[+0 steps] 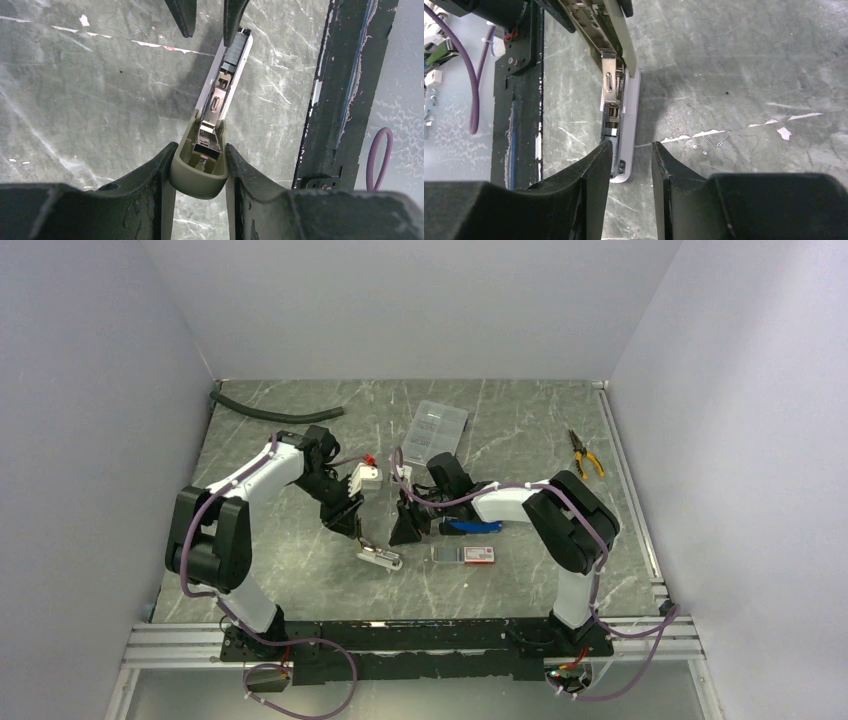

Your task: Load the staples into the stapler

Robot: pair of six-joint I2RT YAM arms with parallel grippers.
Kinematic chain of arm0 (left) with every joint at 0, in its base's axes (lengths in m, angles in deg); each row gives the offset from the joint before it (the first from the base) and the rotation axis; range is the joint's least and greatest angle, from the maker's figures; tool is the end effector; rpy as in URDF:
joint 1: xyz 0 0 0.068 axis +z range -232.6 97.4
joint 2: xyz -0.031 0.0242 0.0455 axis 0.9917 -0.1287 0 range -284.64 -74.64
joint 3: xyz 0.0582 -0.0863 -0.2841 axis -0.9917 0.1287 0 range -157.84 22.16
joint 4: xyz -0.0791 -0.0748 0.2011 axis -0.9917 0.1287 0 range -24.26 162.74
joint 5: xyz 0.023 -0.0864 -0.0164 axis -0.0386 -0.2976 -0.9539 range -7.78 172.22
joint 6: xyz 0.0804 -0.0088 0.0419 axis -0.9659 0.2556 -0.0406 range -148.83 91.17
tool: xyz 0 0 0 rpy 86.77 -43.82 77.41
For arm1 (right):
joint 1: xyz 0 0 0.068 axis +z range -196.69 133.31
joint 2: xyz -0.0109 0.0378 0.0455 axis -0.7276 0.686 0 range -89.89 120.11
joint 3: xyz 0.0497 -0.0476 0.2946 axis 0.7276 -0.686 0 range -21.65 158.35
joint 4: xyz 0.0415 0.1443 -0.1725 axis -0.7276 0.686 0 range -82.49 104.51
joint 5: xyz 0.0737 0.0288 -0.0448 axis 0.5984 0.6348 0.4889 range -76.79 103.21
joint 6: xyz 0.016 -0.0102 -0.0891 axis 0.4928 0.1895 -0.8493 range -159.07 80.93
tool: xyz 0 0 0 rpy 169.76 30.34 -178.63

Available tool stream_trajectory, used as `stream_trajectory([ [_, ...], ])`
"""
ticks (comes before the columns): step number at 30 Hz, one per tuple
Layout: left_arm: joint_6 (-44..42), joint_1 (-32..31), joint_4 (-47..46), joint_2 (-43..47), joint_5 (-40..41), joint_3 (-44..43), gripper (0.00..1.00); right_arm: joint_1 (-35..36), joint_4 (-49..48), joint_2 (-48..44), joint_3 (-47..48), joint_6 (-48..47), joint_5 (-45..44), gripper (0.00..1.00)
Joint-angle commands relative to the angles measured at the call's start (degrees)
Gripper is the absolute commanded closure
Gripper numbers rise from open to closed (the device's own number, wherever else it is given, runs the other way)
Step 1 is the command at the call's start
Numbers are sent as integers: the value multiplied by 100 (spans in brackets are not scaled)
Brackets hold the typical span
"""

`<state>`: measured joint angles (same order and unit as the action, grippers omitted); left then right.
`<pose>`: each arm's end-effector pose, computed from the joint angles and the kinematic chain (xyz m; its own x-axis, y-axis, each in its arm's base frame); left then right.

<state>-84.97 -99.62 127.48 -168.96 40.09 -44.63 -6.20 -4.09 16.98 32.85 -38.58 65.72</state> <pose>0.2303 -0.1278 0.2291 -0.3457 0.7498 -0.5641 0.9195 0.1508 -0.3630 0.2430 0.2926 0.1852 -0.5040 -0.4235 -0.7528 -0.8479 0.0763 0.5247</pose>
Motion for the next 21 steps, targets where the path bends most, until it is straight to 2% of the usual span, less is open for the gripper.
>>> stream_trajectory([
  [1,30,-118,-8,-5,-110,-171,97,4,-495,-11,-132,73,-171,62],
  [10,226,-118,-9,-279,-313,-301,97,25,-1397,-141,-617,236,-274,64],
  [21,221,-120,-20,-306,-308,-285,97,97,-1552,-119,-578,272,-314,62],
])
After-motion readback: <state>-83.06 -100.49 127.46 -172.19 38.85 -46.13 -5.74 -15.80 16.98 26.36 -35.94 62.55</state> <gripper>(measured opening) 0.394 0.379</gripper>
